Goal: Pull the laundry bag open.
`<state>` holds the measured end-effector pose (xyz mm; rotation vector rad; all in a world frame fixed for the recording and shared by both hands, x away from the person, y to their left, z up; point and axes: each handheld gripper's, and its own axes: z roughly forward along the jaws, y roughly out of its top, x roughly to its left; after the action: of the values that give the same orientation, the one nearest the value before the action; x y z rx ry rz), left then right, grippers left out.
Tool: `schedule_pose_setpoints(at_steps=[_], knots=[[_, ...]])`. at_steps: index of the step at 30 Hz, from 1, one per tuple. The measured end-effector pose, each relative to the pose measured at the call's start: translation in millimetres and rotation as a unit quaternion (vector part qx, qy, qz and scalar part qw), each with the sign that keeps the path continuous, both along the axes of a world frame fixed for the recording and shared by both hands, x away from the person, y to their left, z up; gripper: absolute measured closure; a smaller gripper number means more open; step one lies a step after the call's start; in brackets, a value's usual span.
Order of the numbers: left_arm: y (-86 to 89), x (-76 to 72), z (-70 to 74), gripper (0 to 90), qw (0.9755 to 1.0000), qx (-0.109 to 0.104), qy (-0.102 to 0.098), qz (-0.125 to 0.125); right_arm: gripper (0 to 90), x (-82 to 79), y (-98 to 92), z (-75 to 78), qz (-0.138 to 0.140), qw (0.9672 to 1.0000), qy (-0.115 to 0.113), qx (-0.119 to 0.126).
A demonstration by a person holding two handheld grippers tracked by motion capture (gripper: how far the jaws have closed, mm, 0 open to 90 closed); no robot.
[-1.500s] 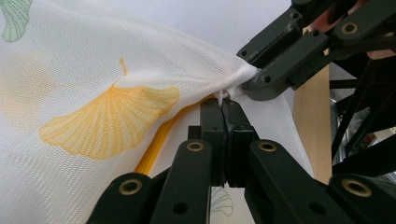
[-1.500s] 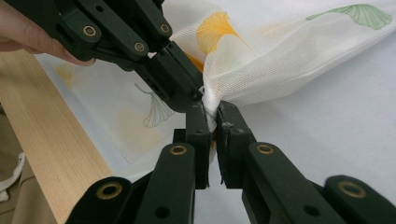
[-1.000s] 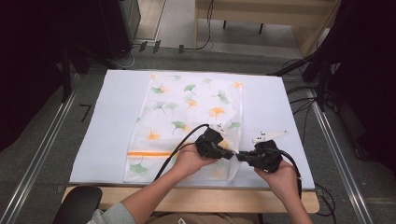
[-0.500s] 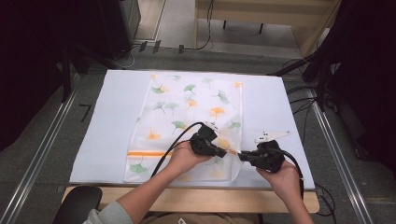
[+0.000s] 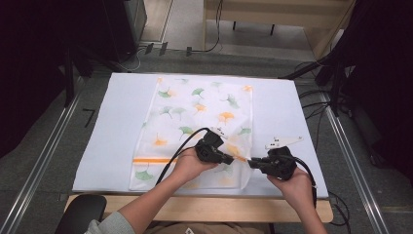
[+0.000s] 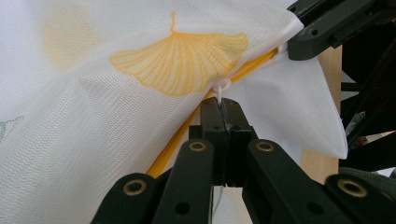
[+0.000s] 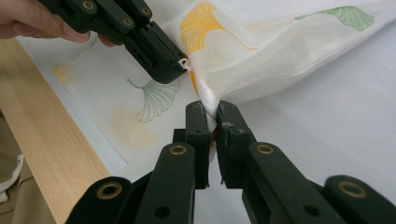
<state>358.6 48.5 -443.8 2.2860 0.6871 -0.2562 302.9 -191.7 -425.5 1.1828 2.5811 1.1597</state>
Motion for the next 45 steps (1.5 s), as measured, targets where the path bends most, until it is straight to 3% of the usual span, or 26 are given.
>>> schedule_pose_setpoints(at_steps=[26, 32, 37, 40, 45], knots=[[4.0, 1.4, 0.4, 90.0, 1.0, 0.006, 0.004, -0.001, 86.3, 0.2, -0.2, 0.0, 0.0, 1.0, 0.0, 0.001], [15.2, 4.3, -0.6, 90.0, 0.9998, 0.013, 0.01, 0.009, 86.3, 0.6, -1.2, -0.2, 0.0, 1.0, -0.001, 0.001], [35.7, 8.5, -0.3, 90.0, 0.9995, 0.02, 0.011, 0.02, 86.2, 1.1, -4.4, -0.3, -0.005, 1.0, -0.002, 0.003], [45.7, 8.1, 1.1, 90.0, 0.9994, 0.012, 0.019, 0.026, 86.2, 1.8, -5.6, -0.9, -0.009, 0.9999, 0.003, 0.005], [47.1, 6.1, 1.4, 90.0, 0.9996, 0.005, 0.018, 0.023, 86.2, 1.8, -4.6, -0.7, -0.011, 0.9999, 0.003, 0.001]])
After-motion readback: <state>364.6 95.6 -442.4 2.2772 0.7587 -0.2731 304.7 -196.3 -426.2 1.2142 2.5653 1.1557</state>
